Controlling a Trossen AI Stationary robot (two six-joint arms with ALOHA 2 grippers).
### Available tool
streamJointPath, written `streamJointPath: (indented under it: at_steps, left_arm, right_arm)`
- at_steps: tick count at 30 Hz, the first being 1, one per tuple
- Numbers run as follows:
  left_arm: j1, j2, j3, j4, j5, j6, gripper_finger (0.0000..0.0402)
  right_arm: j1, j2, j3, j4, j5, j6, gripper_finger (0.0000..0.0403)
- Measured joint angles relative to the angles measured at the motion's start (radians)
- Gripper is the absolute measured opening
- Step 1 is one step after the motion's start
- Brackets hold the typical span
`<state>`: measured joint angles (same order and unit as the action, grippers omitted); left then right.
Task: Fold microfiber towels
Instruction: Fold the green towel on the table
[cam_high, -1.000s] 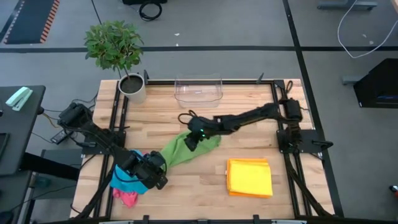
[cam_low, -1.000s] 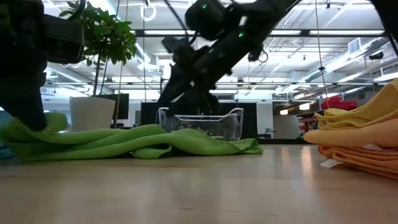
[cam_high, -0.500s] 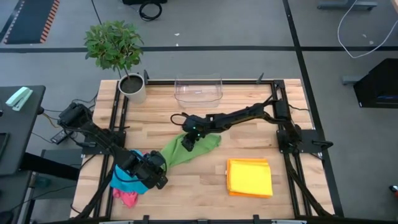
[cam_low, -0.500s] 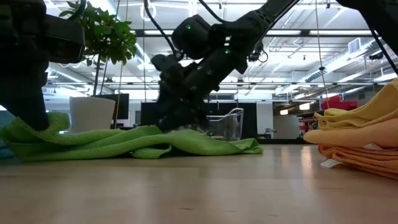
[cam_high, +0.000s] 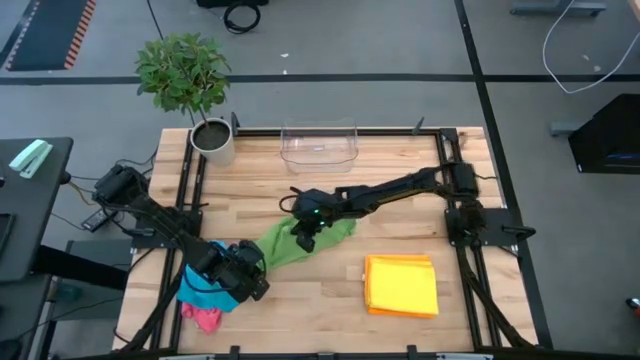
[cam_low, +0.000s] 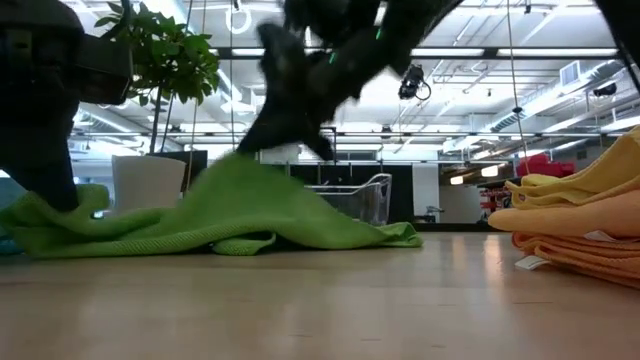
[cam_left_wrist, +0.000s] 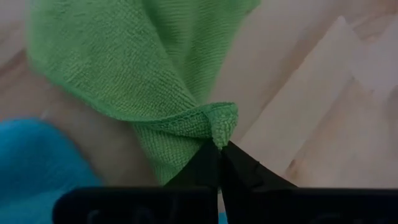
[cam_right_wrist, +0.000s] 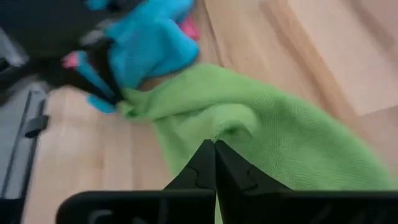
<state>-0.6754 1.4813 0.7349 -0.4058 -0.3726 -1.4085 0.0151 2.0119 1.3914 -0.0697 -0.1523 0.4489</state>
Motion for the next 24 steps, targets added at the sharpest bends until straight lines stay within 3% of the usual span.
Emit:
streamJointPath:
  at_steps: [4,9,12,15,17,20,24]
  left_arm:
    - [-0.001,-0.095,0.000,-0.047,-0.047,-0.044,0.0024]
    - [0.060,-0.327,0.000,-0.067,-0.257,-0.021,0.0009]
    - [0.170,-0.489,0.001,-0.065,-0.363,0.051,0.0009]
    - [0.363,-0.637,0.001,-0.062,-0.383,0.177,0.0014]
    - [0.505,-0.721,0.000,-0.042,-0.361,0.234,0.0012]
    - [0.687,-0.825,0.000,0.047,-0.231,0.318,0.0007]
    - [0.783,-0.873,0.002,0.151,-0.025,0.349,0.0012]
  right_arm:
    - [0.025,-0.177,0.000,-0.163,0.086,-0.102,0.0002]
    - [0.013,-0.413,0.001,-0.360,0.243,-0.237,0.0002]
    - [-0.034,-0.526,0.001,-0.407,0.277,-0.341,0.0001]
    - [-0.106,-0.612,0.001,-0.406,0.275,-0.469,0.0001]
    - [-0.154,-0.663,0.001,-0.393,0.257,-0.538,0.0000]
    - [-0.195,-0.719,0.002,-0.365,0.180,-0.552,0.0000]
    - [-0.100,-0.722,0.002,-0.383,0.072,-0.512,0.0000]
